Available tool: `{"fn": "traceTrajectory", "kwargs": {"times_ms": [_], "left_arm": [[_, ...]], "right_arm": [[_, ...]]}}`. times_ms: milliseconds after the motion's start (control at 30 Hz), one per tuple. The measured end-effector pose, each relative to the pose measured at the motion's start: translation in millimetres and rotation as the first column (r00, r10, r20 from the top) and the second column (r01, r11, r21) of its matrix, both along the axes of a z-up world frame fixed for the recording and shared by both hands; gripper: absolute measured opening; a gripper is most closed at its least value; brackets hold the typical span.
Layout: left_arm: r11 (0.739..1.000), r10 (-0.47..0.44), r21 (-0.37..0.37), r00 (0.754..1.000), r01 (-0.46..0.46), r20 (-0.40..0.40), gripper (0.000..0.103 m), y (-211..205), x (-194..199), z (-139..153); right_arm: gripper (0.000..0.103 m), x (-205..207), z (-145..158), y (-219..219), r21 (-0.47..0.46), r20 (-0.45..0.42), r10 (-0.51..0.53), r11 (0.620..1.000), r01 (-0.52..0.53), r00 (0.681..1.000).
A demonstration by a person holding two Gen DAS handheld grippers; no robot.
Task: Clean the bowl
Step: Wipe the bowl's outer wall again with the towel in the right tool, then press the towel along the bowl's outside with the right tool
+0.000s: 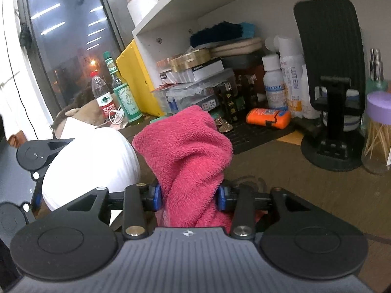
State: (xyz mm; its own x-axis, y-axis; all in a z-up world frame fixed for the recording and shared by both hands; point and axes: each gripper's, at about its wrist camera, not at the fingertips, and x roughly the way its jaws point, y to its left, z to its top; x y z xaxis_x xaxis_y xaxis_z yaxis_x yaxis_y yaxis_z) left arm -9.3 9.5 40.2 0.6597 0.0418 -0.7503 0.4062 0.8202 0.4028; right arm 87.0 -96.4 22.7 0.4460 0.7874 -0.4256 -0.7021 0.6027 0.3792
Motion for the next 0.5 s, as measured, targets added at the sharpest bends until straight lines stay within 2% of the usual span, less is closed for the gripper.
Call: {"fn": "traceTrajectory", "kwargs": {"times_ms": [133, 233, 333, 367, 400, 467, 500], "left_arm": [[0.997, 0.069, 0.044, 0.997, -0.071, 0.046, 0.097, -12, -2, -2], [0.991, 0.129, 0.036, 0.989, -0.132, 0.076, 0.103, -17, 1, -5], [0.986, 0.161, 0.020, 0.982, -0.164, 0.097, 0.101, -17, 0, -7], [0.989, 0.145, -0.014, 0.986, -0.144, 0.087, 0.084, -15, -2, -5], [0.987, 0.150, -0.069, 0.987, -0.146, 0.054, 0.039, -10, -1, -3], [0.981, 0.173, -0.092, 0.984, -0.170, 0.030, 0.033, -5, 1, -2], [0.988, 0.146, -0.063, 0.989, -0.144, 0.030, 0.031, -6, -2, -3]], "right_arm": [[0.047, 3, -2, 0, 0.002, -0.019, 0.010, 1.000, -0.010, 1.000], [0.048, 5, -3, 0, 0.007, -0.034, 0.016, 1.000, -0.015, 0.999], [0.050, 4, -4, 0, 0.011, -0.040, 0.027, 1.000, -0.026, 0.999], [0.051, 3, -3, 0, 0.012, -0.035, 0.026, 1.000, -0.026, 0.999], [0.050, 1, -2, -1, 0.015, -0.021, 0.027, 1.000, -0.026, 0.999], [0.045, -6, 1, -3, 0.002, 0.024, 0.034, 0.999, -0.034, 0.999], [0.040, -10, 3, -4, -0.012, 0.054, 0.039, 0.999, -0.039, 0.998]]}}
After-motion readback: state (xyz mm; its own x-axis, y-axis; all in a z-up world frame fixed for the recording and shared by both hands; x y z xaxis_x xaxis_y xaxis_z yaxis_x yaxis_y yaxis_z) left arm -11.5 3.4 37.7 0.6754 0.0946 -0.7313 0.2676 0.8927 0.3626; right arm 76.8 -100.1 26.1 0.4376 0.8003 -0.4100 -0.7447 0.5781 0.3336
